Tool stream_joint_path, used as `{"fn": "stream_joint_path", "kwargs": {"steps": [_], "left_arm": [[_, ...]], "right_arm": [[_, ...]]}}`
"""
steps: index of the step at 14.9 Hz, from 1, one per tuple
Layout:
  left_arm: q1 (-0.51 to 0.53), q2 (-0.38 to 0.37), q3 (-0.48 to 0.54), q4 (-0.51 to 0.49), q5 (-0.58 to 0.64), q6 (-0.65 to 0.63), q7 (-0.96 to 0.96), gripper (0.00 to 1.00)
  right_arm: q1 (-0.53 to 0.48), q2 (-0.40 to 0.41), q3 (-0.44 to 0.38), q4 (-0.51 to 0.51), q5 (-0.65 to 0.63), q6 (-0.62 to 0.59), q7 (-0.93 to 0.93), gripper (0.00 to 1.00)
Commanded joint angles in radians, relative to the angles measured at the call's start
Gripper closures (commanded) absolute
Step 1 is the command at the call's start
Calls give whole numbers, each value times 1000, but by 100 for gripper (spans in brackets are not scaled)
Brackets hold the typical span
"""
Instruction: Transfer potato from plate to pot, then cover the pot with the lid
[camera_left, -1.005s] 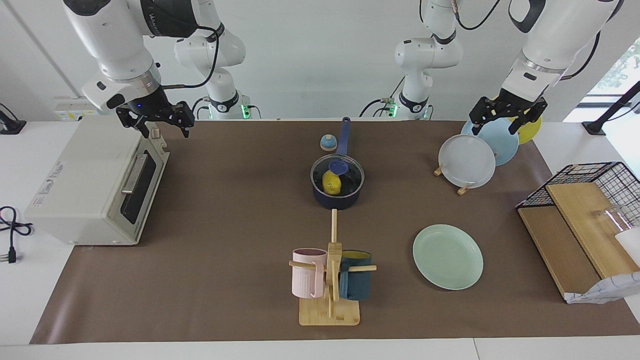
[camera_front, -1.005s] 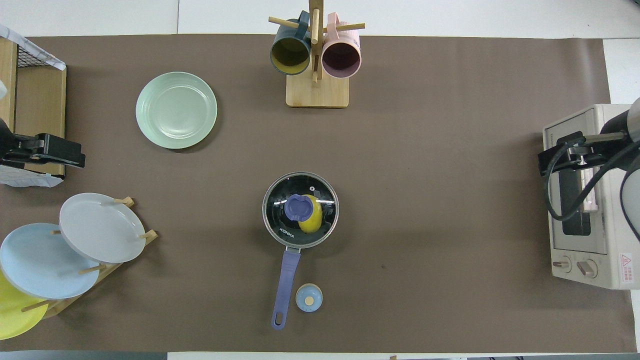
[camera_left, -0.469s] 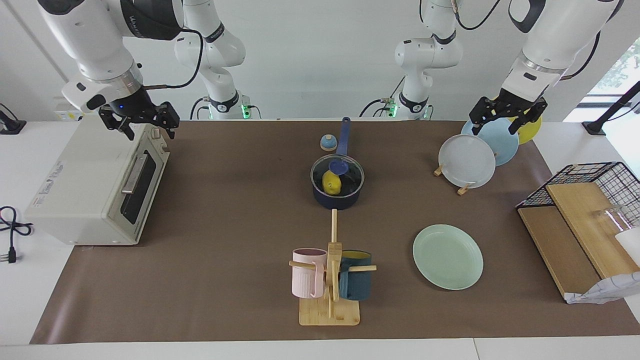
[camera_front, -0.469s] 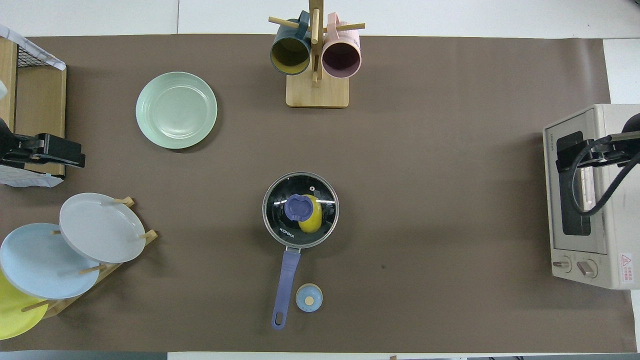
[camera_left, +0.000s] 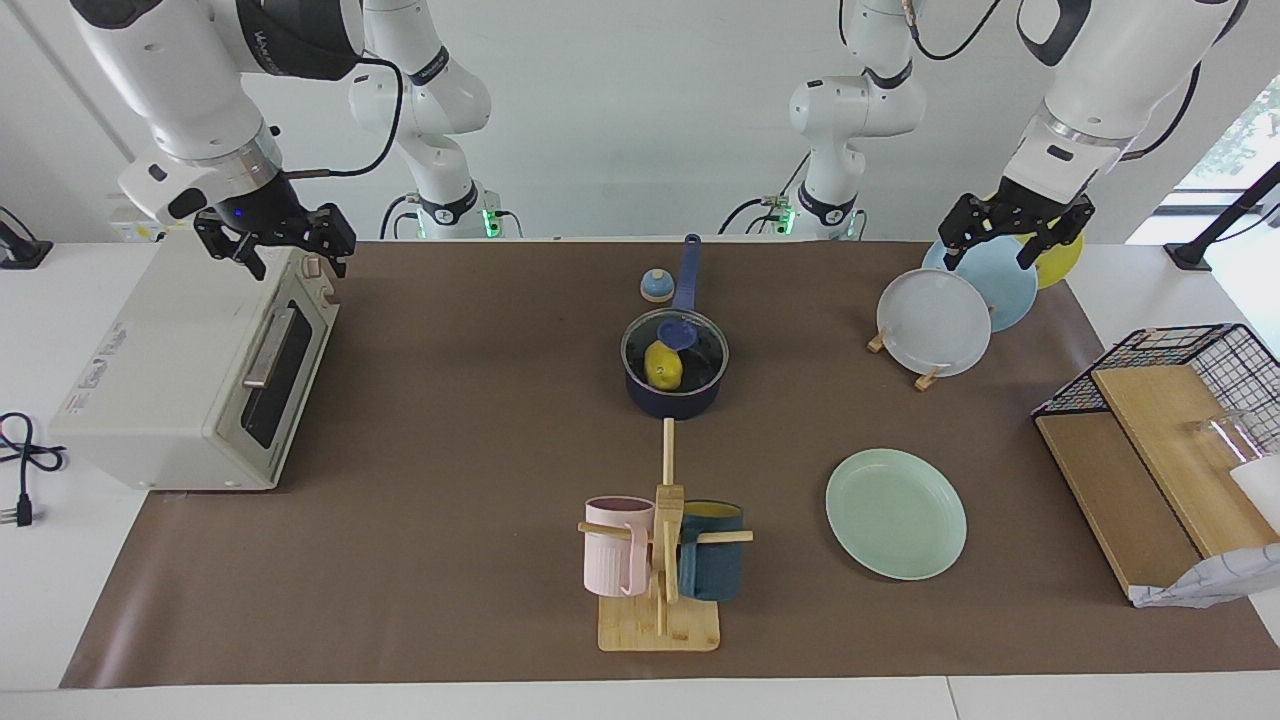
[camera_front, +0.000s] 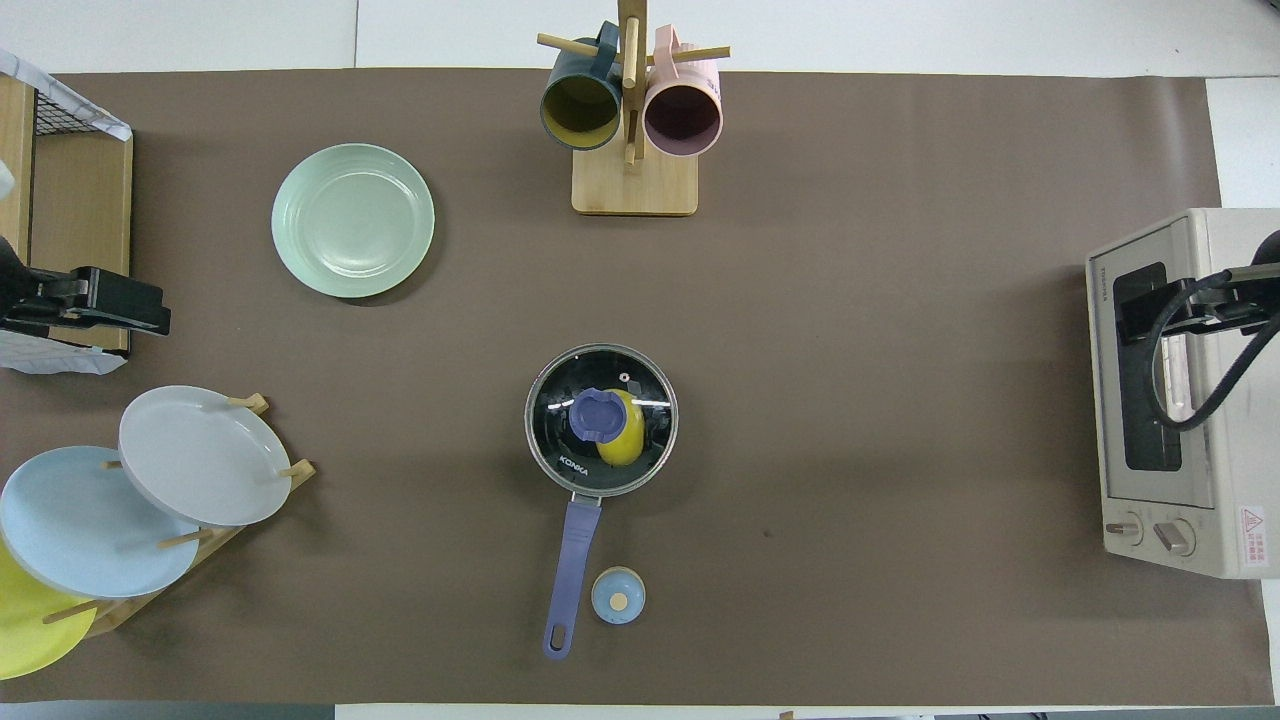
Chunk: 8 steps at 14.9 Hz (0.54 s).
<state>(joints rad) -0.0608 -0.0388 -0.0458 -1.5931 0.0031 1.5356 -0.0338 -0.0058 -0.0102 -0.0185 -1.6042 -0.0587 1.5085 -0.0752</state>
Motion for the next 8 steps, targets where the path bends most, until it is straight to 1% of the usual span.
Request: {"fn": "stream_joint_path", "kwargs": {"steps": [1, 3, 8], "left_arm": [[-4, -20, 4, -19, 17, -6, -5, 0], [-4, -20, 4, -19, 17, -6, -5, 0], [-4, -20, 4, -19, 17, -6, -5, 0]], "right_arm": [[-11, -28, 3, -31, 14, 2, -21, 0], [-11, -33, 15, -46, 16, 7, -15, 0], [-11, -37, 20, -46, 14, 7, -17, 0]]}}
